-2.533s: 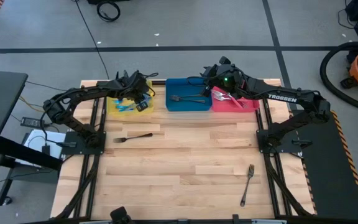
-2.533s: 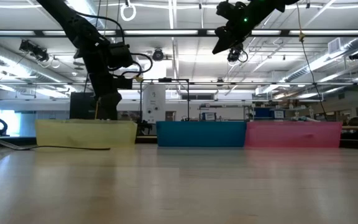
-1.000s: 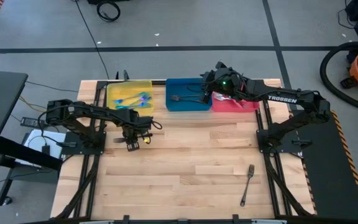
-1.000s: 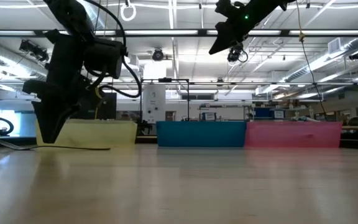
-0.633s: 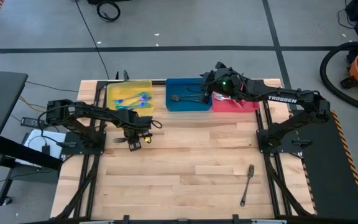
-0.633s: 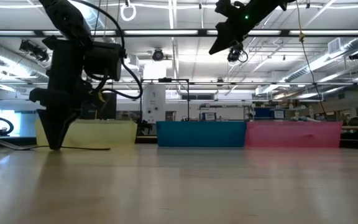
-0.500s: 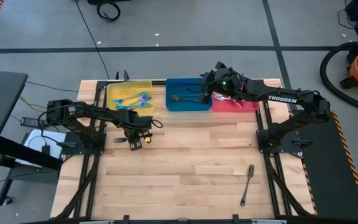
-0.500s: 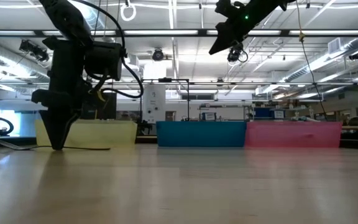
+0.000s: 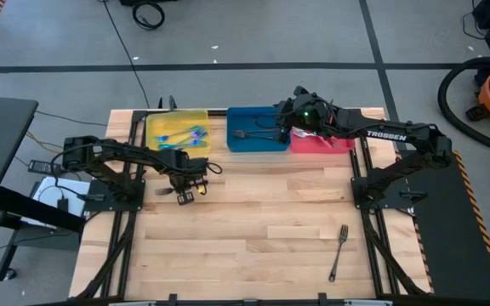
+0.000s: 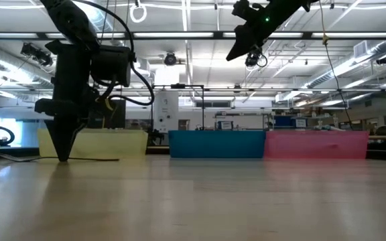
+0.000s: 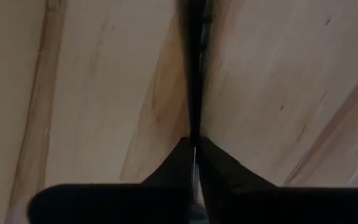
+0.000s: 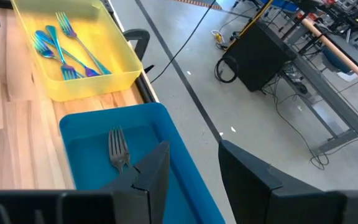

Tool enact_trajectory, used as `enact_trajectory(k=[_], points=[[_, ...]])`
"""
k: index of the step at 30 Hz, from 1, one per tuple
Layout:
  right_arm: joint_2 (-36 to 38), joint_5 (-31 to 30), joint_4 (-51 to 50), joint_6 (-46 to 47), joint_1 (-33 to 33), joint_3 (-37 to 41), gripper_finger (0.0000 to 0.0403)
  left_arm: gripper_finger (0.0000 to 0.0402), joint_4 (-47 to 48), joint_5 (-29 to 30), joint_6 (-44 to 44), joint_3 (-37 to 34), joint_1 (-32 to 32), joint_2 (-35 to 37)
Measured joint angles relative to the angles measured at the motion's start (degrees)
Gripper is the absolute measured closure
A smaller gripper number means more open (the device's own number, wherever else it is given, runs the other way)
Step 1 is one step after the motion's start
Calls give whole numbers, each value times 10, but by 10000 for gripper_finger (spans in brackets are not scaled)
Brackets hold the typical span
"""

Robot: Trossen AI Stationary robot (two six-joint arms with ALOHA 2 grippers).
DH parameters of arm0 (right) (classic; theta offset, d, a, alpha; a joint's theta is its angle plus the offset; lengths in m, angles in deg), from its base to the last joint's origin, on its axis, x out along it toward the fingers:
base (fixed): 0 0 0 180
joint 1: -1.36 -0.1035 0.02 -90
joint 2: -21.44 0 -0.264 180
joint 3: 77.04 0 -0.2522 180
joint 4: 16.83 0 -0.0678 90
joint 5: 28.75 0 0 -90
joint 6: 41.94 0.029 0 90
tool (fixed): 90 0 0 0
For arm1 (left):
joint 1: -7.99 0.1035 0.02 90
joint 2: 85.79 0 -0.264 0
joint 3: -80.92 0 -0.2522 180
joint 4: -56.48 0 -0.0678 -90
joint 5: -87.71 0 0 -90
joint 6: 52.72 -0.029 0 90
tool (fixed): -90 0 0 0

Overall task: Sort silverware by color (type)
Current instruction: Put the black fork into the blue bin

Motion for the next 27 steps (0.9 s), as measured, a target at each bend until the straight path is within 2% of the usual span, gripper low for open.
enact_trajectory(k=[2,6,14,16,19,27], points=[[0,0,0,0,0,0,257,392,1,0,0,0,0,0],[0,0,-4,0,0,0,256,396,11,-1,0,13,0,-2],[0,0,-4,-5,0,0,257,400,33,-11,-49,93,0,-5],[0,0,-4,-5,0,0,256,400,31,-2,-71,123,0,-5],[0,0,-4,-6,1,0,256,401,19,43,-102,174,3,-4],[0,-2,-4,-6,1,0,256,401,-134,72,-202,271,43,-3]])
